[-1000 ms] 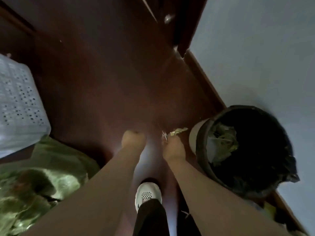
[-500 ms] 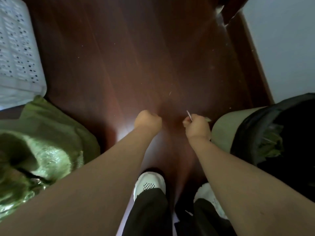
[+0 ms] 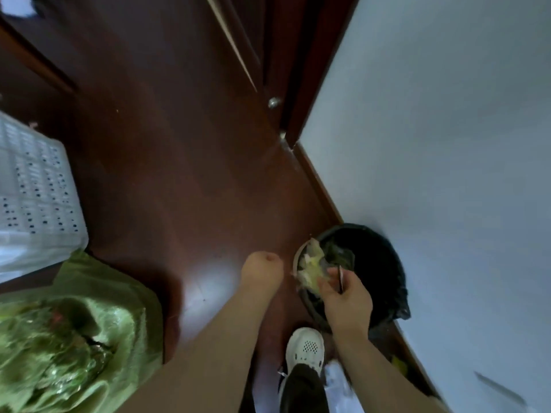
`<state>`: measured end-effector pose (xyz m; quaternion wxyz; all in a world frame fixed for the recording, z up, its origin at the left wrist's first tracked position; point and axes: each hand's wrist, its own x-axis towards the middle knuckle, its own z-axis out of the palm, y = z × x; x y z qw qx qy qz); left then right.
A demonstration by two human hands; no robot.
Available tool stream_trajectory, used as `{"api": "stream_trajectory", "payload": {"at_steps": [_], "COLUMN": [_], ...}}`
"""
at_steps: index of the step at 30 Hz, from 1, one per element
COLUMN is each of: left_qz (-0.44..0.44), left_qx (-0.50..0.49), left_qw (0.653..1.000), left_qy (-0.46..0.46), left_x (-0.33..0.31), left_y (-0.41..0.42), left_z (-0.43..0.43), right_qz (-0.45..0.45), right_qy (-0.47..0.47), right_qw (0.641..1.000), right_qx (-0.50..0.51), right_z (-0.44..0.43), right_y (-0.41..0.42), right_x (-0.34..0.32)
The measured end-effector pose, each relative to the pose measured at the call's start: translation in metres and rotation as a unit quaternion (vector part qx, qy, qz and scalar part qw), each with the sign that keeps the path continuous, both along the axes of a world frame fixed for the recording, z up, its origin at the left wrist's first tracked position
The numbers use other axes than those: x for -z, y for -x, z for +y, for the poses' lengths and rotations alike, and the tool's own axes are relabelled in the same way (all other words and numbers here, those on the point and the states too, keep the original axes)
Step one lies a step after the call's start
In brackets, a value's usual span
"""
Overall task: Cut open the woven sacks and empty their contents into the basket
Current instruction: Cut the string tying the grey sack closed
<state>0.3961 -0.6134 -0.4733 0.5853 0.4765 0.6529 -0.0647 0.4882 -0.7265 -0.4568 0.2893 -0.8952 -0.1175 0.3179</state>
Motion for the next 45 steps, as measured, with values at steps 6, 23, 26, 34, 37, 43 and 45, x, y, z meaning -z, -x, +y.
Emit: {"api": "stream_trajectory", "payload": {"at_steps": [6,23,26,34,37,43,45], "left_qz": [-0.040,-0.025,-0.012,0.034,0.042,0.071,0.076], "left_qx": [0.076,0.005,-0.007,-0.106,-0.154,-0.200,-0.228], "left_qw": [0.996,1.000,1.000,0.993,0.986,0.975,0.969], "left_qy": [-0.006,-0.006,-0.015,-0.047,-0.054,-0.065,-0.060], "left_x": [-0.033,-0.036,-0.048,-0.098,-0.119,-0.133,-0.130], "left_y": [-0.042,-0.026,-0.013,0.068,0.116,0.259,0.319], "left_z": [-0.015,-0.025,-0.024,-0.006,-0.006,-0.027,-0.040], "right_qz": [-0.063,0.011,0.049,0.190,0.177,0.153,0.164], "right_qy": [0.033,0.161,0.107,0.010,0.005,0.000,0.003], "right_qw": [0.996,0.986,0.993,0.982,0.978,0.958,0.953], "right_qx": [0.062,0.036,0.012,-0.013,-0.110,-0.244,-0.256], "right_z": [-0.030,-0.026,-0.012,0.044,0.056,0.052,0.046], "right_y": [-0.038,-0.064,-0.042,0.040,0.079,0.205,0.261], "right_x": [-0.022,-0.014,-0.024,-0.060,-0.069,-0.071,-0.069]}}
